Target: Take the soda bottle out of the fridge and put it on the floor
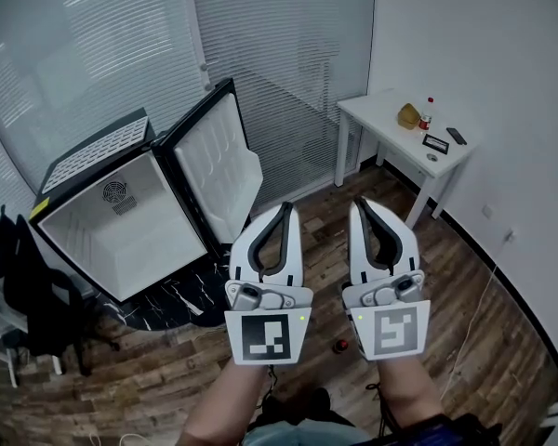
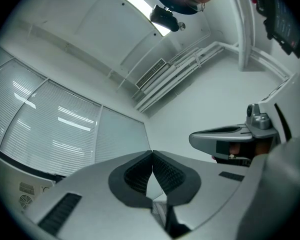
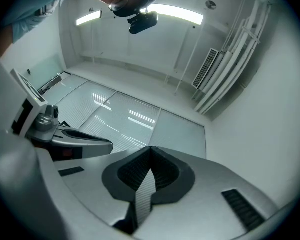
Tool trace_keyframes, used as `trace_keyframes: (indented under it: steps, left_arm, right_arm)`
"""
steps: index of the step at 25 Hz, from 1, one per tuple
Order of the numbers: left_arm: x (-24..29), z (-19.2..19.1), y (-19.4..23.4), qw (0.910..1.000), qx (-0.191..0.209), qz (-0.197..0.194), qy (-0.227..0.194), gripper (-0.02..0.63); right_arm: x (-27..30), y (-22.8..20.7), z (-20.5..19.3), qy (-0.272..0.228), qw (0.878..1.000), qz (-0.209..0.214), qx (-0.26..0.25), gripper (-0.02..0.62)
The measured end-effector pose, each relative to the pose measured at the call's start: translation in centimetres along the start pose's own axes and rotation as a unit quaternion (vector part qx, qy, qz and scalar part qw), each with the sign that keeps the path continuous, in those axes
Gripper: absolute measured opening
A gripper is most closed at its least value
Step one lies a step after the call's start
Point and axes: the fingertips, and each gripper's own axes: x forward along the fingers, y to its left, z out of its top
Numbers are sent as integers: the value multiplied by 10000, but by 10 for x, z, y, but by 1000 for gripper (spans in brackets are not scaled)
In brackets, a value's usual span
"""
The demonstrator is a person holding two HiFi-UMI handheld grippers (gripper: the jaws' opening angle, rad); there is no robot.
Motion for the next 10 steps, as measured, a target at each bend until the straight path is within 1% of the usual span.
trace_keyframes:
  steps: [3, 6, 10]
  left_arm:
    - [0, -1, -1, 10000, -49, 38, 40, 15]
    - [0, 0, -5, 10000, -9, 28, 26, 15]
    - [-2, 3, -8, 9999, -122, 110, 20, 17]
  right_arm:
    - [-1, 0, -1, 10, 10000, 12, 8, 11]
    - [-3, -1, -1, 15, 10000, 5, 7, 11]
    - [-6, -4, 2, -39, 10000, 1, 6, 11]
